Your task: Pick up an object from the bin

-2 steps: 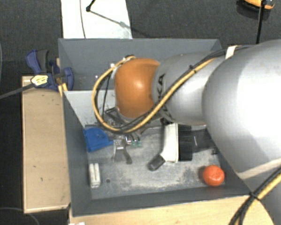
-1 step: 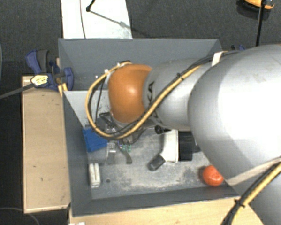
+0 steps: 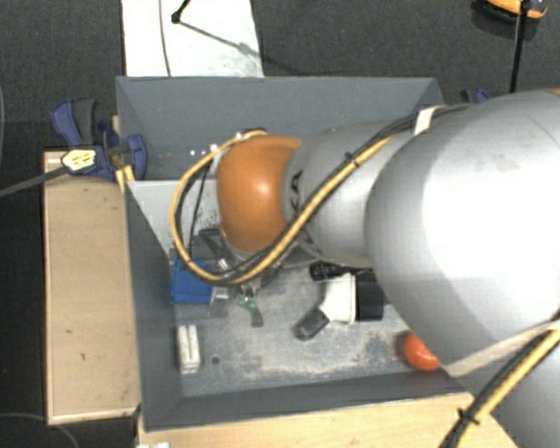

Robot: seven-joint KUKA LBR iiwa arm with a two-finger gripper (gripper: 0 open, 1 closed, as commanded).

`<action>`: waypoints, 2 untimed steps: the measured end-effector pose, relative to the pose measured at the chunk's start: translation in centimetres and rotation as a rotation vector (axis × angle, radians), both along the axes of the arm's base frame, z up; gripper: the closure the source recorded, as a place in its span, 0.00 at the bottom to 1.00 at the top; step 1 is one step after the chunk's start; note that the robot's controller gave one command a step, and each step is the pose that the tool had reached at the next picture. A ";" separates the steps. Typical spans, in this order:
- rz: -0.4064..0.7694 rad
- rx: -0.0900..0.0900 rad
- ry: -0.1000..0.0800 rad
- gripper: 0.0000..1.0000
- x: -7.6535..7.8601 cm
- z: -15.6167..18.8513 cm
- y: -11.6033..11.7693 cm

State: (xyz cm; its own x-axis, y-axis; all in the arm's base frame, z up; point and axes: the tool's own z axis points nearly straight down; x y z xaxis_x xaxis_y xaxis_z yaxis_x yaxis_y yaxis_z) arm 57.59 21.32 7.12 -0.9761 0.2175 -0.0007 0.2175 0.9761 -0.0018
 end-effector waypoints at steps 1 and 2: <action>-0.001 0.000 0.000 1.00 0.0 0.0 0.0; 0.006 0.000 -0.001 1.00 0.1 0.0 0.0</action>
Offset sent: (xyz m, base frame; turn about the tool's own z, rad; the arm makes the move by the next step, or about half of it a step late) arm 0.0021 -0.0006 -0.0012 -0.0200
